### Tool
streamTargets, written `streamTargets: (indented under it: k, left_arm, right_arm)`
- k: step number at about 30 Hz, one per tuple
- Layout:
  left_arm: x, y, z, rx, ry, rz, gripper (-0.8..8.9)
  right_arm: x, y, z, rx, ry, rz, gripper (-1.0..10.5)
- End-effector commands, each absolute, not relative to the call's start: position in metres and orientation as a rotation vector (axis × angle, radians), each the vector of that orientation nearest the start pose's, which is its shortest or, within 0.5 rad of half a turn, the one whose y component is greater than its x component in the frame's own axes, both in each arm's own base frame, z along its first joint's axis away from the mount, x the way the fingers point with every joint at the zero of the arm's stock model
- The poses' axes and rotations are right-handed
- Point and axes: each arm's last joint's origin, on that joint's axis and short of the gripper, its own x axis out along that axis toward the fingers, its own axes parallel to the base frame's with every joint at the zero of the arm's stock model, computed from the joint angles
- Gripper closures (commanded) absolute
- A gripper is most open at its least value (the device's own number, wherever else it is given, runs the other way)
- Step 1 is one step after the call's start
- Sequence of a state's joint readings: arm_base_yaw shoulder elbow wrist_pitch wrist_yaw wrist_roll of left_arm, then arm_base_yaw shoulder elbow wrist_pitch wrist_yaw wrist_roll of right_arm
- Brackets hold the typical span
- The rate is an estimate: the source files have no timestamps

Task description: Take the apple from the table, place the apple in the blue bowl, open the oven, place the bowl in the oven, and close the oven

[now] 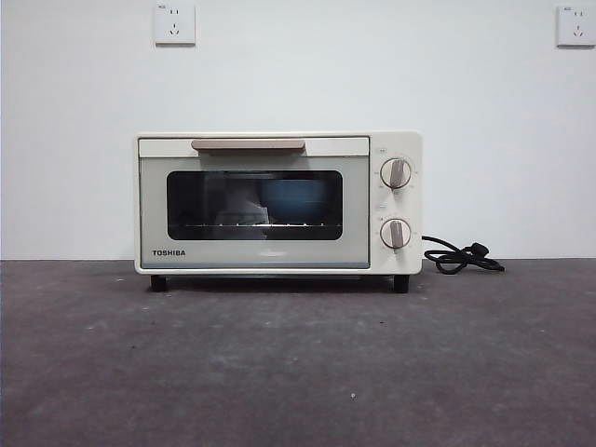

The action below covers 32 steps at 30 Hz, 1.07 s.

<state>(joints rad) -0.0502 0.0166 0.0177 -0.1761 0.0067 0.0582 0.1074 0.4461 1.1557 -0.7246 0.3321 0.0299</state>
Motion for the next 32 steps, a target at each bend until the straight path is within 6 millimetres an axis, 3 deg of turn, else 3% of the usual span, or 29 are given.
streamTargets:
  k: [1,6,14,32]
  left_arm:
    - [0.097,-0.005,0.149,0.052,0.177,-0.064,8.17]
    - [0.097,-0.005,0.148,0.052,0.18,-0.064,8.17]
    - [0.097,-0.005,0.148,0.052,0.18,-0.064,8.17]
    - [0.097,-0.005,0.148,0.052,0.18,-0.064,8.17]
  right_arm:
    - [0.046,-0.003,0.368,0.071,0.097,-0.134,9.2]
    - [0.071,-0.001,0.294,0.073,0.148,-0.095,9.2]
    - [0.092,0.001,0.218,0.042,0.092,-0.057,9.2]
    - [0.096,-0.007,0.173,-0.034,0.045,-0.045,9.2]
